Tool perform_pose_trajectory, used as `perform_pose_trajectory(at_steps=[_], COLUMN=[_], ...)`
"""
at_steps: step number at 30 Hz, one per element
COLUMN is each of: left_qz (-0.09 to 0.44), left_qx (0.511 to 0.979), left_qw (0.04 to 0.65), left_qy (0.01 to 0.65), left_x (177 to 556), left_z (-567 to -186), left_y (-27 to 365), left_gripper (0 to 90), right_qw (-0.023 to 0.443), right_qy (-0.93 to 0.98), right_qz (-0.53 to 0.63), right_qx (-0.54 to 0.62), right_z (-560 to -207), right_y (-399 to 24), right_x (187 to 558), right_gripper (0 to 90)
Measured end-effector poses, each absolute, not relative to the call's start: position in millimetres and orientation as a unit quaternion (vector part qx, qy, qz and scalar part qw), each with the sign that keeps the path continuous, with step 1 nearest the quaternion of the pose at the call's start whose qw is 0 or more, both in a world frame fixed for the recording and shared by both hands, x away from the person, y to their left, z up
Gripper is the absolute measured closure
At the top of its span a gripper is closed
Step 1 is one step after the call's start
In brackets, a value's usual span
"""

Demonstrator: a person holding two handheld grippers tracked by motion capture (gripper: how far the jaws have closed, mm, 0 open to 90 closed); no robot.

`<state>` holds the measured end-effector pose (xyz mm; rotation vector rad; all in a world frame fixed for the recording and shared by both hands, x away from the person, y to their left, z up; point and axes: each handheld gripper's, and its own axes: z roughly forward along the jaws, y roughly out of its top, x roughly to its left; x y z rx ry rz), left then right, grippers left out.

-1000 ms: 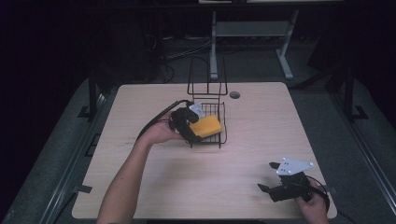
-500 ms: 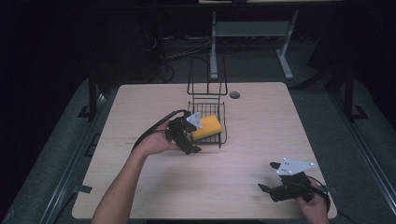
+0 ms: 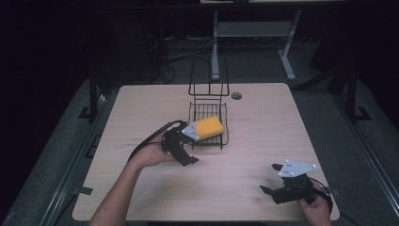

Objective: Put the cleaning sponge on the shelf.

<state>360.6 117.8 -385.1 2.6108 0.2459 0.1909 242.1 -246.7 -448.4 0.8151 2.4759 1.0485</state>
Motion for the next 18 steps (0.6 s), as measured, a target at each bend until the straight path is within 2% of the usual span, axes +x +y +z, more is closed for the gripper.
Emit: perform_pose_trajectory(at_steps=[18], left_qz=[0.069], left_qx=[0.958], left_qw=[0.262], left_qy=[0.097], left_x=[337.9], left_z=[-391.5], left_y=[131.0], left_gripper=[16.0], right_qw=[0.166], right_qy=[0.87], right_qz=[0.366], right_qx=[0.286], right_z=[-449.3], right_y=[-246.5], right_x=[242.4], right_gripper=[13.8])
